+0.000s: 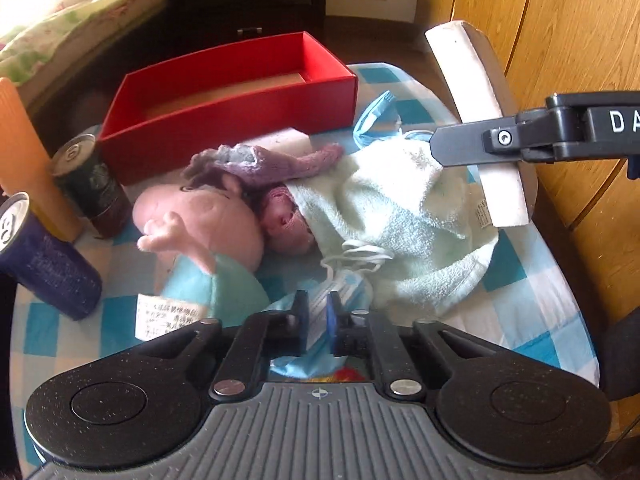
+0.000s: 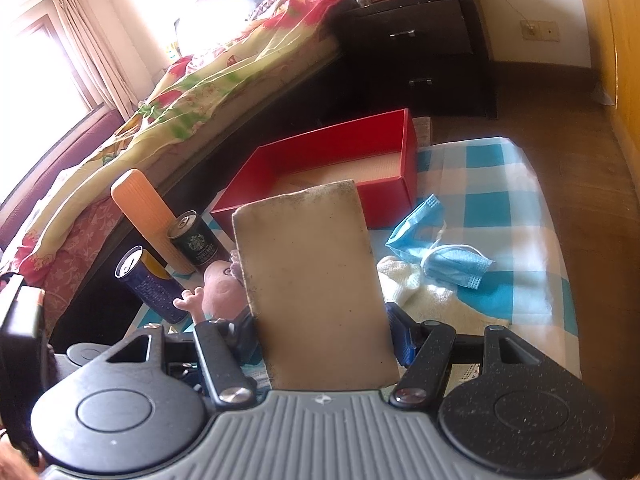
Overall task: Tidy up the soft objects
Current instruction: 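Lift the mask and pad and carry both tools over the red box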
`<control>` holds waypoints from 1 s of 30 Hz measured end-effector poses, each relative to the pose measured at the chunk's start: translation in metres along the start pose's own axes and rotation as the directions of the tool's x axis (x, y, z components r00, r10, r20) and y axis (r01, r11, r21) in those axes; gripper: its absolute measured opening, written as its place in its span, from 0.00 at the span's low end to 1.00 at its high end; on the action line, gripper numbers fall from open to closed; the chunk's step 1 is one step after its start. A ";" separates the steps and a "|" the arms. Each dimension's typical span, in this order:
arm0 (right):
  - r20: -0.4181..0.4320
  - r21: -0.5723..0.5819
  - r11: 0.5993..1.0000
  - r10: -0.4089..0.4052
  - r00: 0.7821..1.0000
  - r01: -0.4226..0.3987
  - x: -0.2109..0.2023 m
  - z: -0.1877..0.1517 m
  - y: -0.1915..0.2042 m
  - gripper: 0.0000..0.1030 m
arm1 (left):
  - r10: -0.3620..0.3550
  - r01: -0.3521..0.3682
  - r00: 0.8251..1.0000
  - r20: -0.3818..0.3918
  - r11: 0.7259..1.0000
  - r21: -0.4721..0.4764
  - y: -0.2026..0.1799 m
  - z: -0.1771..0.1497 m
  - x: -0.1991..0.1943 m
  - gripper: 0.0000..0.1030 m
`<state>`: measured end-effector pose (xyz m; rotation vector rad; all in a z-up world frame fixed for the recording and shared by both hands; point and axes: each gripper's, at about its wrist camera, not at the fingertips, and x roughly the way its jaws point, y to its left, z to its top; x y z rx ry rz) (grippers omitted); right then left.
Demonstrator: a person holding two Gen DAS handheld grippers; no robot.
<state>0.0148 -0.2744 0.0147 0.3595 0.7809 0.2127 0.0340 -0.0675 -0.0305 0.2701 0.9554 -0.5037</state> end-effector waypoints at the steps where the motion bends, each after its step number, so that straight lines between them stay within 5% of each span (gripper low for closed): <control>1: 0.000 0.000 1.000 0.004 1.000 -0.004 0.000 0.000 0.001 0.40 | -0.005 0.005 1.000 -0.006 1.000 0.001 -0.001 -0.002 -0.002 0.00; 5: 0.005 -0.004 1.000 0.011 1.000 -0.011 -0.001 0.000 0.004 0.40 | -0.051 0.052 0.998 -0.022 0.998 0.035 -0.009 -0.001 -0.005 0.05; 6: 0.006 -0.003 1.000 0.013 1.000 -0.013 -0.002 0.000 0.005 0.40 | -0.043 0.044 0.999 -0.014 0.998 0.051 -0.013 0.002 -0.003 0.19; 7: 0.006 -0.001 1.000 0.016 1.000 -0.016 -0.002 0.000 0.005 0.40 | -0.027 0.026 1.000 0.010 0.998 0.065 -0.015 0.003 -0.003 0.47; 9: 0.003 0.004 1.000 0.022 1.000 -0.022 -0.002 0.000 0.005 0.40 | -0.002 -0.004 0.999 0.041 0.990 0.142 -0.021 0.009 0.000 0.83; 10: 0.000 0.005 1.000 0.027 1.000 -0.027 -0.002 0.000 0.005 0.40 | 0.014 -0.025 0.998 0.061 0.982 0.186 -0.024 0.011 0.003 0.85; 14: -0.012 0.009 1.000 0.030 0.999 -0.030 0.000 -0.001 0.002 0.41 | 0.046 -0.031 0.998 -0.044 0.954 0.297 -0.028 0.017 0.031 0.79; 16: -0.019 0.022 0.999 0.033 0.999 -0.033 0.001 -0.001 0.000 0.41 | 0.046 -0.023 0.995 -0.085 0.967 0.254 -0.021 0.022 0.043 0.58; 17: -0.020 0.027 0.999 0.038 0.999 -0.038 0.001 -0.001 -0.001 0.41 | 0.030 -0.007 0.992 -0.121 0.982 0.191 -0.015 0.025 0.048 0.35; 19: -0.017 0.025 0.999 0.041 0.999 -0.041 0.000 -0.001 -0.001 0.40 | 0.012 0.007 0.990 -0.139 0.991 0.130 -0.006 0.027 0.048 0.25; 24: -0.018 0.031 0.998 0.050 0.999 -0.050 -0.001 0.000 -0.002 0.40 | -0.003 0.031 0.987 -0.159 0.984 0.173 -0.011 0.020 0.029 0.20; 30: 0.014 0.023 0.998 0.051 0.999 -0.051 -0.007 0.003 0.004 0.41 | -0.126 0.126 0.992 -0.014 0.992 -0.015 0.009 0.033 -0.013 0.20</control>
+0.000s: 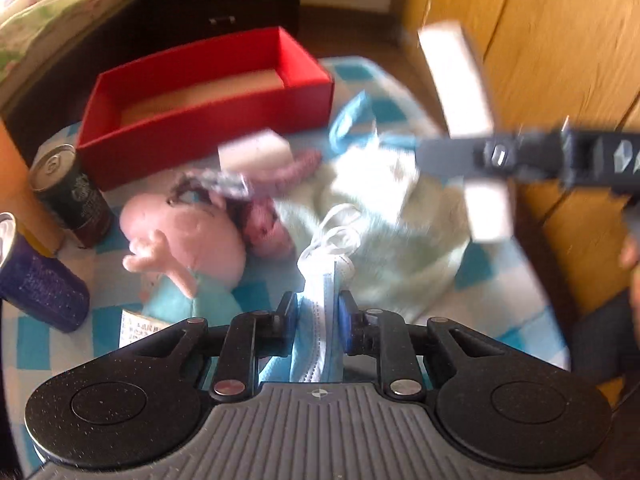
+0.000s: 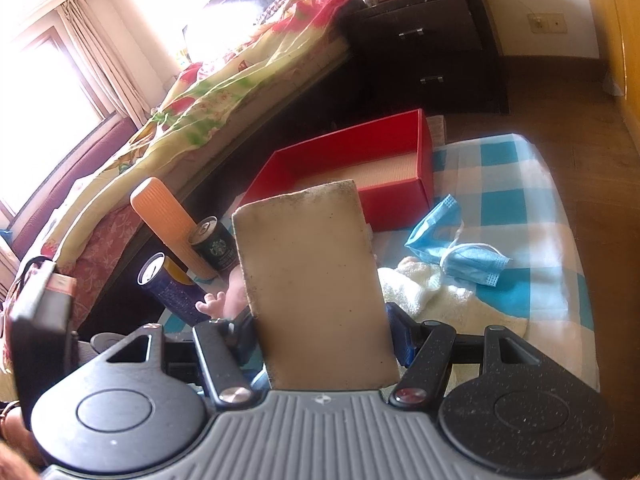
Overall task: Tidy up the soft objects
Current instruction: 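Lift the mask and pad and carry both tools over the red box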
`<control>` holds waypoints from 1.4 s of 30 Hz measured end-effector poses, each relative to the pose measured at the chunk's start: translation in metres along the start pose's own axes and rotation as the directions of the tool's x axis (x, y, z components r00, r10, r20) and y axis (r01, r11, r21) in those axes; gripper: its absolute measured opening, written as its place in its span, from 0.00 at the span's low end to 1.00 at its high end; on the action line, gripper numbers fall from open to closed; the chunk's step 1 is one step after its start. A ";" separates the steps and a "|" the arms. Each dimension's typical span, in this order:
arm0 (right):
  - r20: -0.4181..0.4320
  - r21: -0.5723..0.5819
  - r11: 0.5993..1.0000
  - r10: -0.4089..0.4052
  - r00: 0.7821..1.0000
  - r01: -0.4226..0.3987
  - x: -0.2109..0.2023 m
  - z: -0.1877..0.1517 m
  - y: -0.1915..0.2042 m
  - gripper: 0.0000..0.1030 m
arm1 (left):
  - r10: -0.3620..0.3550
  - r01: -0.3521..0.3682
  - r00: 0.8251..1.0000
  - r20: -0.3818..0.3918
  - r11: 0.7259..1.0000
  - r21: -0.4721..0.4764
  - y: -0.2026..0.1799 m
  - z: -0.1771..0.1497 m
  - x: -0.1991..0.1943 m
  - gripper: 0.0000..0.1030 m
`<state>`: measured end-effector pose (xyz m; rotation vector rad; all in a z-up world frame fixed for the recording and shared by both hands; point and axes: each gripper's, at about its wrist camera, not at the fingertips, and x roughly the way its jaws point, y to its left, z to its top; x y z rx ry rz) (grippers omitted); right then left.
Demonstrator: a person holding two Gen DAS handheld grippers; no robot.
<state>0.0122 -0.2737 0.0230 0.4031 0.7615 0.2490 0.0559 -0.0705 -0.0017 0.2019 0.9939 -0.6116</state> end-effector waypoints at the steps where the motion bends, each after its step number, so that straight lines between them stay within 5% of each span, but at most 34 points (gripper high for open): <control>1: 0.009 0.001 1.000 -0.004 1.000 0.003 -0.001 0.002 0.001 0.41 | -0.013 0.014 0.999 0.031 0.999 -0.030 0.002 0.004 -0.006 0.20; 11: 0.107 -0.013 0.999 -0.048 0.993 0.050 -0.011 0.019 0.007 0.41 | -0.022 0.083 0.962 0.272 0.974 -0.212 0.026 0.035 -0.038 0.21; 17: 0.171 -0.039 0.994 -0.091 0.981 0.099 -0.007 0.037 0.011 0.41 | 0.021 0.082 0.920 0.392 0.966 -0.245 0.036 0.057 -0.055 0.23; 26: 0.262 -0.087 0.987 -0.105 0.959 0.132 0.013 0.075 0.028 0.41 | 0.113 0.051 0.876 0.469 0.945 -0.323 0.058 0.095 -0.054 0.26; 33: 0.255 -0.097 0.983 -0.124 0.959 0.153 0.045 0.098 0.028 0.41 | 0.167 0.007 0.864 0.474 0.940 -0.342 0.070 0.122 -0.028 0.28; 42: 0.235 -0.107 0.974 -0.172 0.957 0.201 0.086 0.123 0.014 0.41 | 0.191 -0.019 0.881 0.432 0.929 -0.370 0.087 0.142 0.009 0.28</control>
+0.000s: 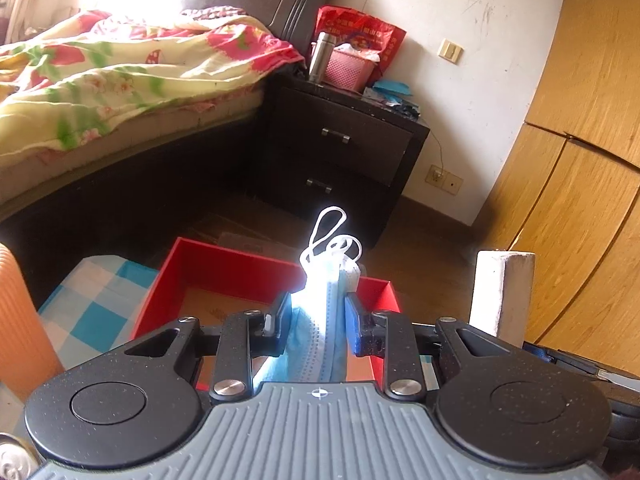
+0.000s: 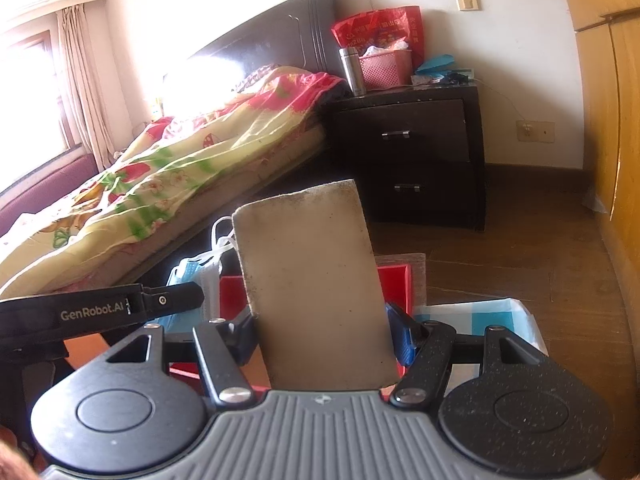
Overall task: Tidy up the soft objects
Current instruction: 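Lift the mask and pad and carry both tools over the red box, then open both tools to drop the mask and pad into the red box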
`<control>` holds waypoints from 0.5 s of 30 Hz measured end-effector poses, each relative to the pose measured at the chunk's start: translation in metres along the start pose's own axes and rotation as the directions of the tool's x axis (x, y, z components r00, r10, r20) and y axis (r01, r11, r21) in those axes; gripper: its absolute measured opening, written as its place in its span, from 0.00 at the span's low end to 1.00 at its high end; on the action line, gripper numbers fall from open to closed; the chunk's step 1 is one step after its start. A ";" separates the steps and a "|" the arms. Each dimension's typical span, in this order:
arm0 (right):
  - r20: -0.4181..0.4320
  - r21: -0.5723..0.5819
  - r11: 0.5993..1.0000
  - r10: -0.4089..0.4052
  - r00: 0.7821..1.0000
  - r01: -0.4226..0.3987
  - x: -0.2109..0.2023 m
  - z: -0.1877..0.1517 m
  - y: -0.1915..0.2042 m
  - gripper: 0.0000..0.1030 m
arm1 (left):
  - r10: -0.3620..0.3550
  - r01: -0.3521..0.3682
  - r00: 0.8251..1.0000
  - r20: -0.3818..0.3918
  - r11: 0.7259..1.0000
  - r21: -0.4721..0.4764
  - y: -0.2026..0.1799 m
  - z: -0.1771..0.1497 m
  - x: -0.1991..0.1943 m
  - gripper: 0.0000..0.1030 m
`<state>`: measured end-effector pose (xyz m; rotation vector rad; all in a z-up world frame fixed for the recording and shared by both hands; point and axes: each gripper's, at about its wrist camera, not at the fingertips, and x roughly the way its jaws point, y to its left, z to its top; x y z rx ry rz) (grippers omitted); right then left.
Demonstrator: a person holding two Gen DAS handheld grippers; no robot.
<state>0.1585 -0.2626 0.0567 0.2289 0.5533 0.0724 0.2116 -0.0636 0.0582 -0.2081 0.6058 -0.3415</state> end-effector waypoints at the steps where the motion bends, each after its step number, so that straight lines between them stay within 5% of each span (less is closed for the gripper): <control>1: -0.006 -0.003 1.000 -0.007 1.000 0.007 0.005 0.001 -0.001 0.41 | 0.003 -0.003 1.000 -0.003 1.000 -0.002 0.001 0.000 0.005 0.28; 15: -0.047 -0.020 0.998 -0.061 0.997 0.060 0.060 0.005 -0.018 0.41 | 0.064 -0.064 0.997 -0.034 0.998 -0.001 0.012 -0.001 0.040 0.30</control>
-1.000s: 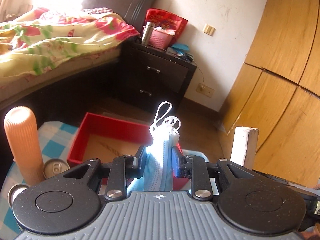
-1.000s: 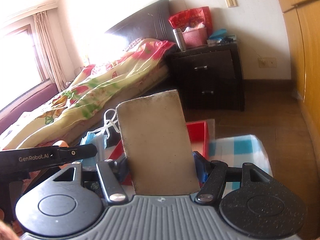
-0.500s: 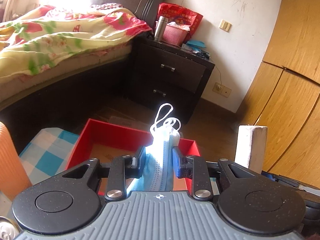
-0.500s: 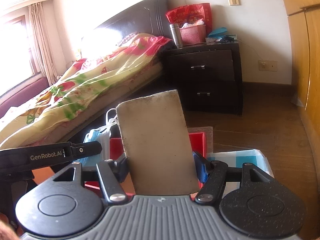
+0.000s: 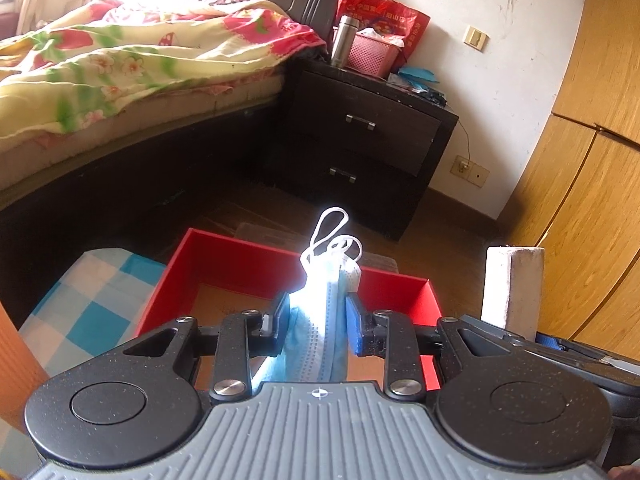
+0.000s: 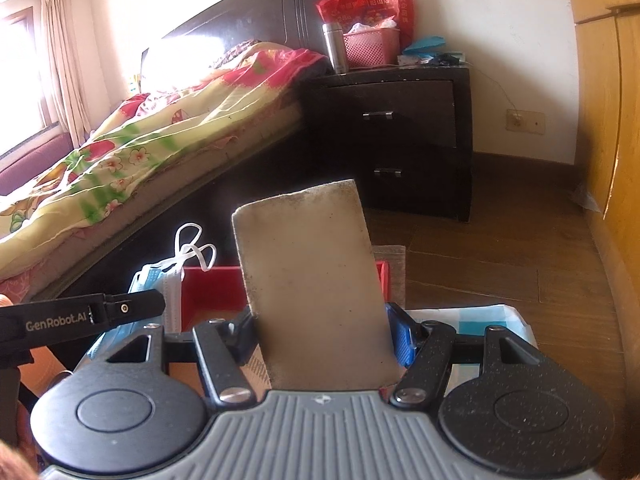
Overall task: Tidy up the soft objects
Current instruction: 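Open both tools to drop the mask and pad into the red box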
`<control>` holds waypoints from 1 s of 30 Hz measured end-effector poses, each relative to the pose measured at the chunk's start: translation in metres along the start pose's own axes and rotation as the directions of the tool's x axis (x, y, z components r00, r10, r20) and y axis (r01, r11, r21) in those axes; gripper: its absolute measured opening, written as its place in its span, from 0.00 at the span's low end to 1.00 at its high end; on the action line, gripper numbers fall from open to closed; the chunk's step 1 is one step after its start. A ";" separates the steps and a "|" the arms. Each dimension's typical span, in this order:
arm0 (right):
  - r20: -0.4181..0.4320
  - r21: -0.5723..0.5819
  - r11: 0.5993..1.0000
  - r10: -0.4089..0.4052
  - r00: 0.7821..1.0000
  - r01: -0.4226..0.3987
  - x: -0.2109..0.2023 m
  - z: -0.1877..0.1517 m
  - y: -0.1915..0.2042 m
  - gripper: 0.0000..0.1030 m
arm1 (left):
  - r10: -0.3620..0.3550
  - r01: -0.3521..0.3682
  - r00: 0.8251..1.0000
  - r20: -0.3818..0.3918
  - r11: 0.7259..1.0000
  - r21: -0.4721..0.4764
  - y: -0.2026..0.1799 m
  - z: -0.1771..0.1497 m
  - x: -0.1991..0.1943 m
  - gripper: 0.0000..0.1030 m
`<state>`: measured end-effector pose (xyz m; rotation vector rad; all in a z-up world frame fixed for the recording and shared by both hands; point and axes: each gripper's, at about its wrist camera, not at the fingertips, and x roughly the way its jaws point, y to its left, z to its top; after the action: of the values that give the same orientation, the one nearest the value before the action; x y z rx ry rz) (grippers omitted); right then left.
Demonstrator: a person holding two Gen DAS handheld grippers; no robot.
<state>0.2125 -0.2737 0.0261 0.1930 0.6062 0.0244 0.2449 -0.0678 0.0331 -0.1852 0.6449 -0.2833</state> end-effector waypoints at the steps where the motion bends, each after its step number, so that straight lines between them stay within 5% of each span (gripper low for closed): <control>1: -0.004 0.000 1.000 -0.002 1.000 0.002 0.003 0.000 -0.001 0.41 | 0.003 -0.003 1.000 -0.004 1.000 0.000 0.001 -0.001 0.002 0.30; 6: -0.021 -0.005 1.000 -0.015 1.000 0.015 0.017 -0.003 -0.004 0.41 | 0.024 -0.024 1.000 -0.016 1.000 0.006 0.001 -0.003 0.011 0.35; 8: -0.030 -0.004 1.000 -0.019 0.999 0.019 0.023 -0.002 -0.004 0.41 | 0.027 -0.027 1.000 -0.011 1.000 0.006 0.000 -0.004 0.012 0.43; 10: -0.041 0.001 1.000 -0.018 0.999 0.018 0.028 -0.004 -0.005 0.42 | 0.034 -0.034 0.999 -0.008 0.999 0.014 -0.001 -0.006 0.013 0.62; 14: -0.060 0.026 0.999 -0.021 0.998 0.023 0.034 -0.007 -0.009 0.63 | 0.039 -0.039 0.999 -0.015 0.999 0.022 -0.003 -0.007 0.013 0.67; 16: -0.052 0.034 0.999 -0.017 0.999 0.019 0.032 -0.007 -0.011 0.64 | 0.038 -0.038 0.999 -0.021 0.999 0.023 -0.004 -0.007 0.012 0.73; 30: -0.088 0.020 0.999 -0.028 0.996 0.030 -0.008 -0.014 -0.012 0.64 | 0.028 -0.021 0.996 -0.089 0.996 0.081 -0.013 -0.031 -0.023 0.76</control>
<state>0.1978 -0.2842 0.0174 0.2046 0.6966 -0.0020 0.2055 -0.0755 0.0253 -0.0879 0.7231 -0.2946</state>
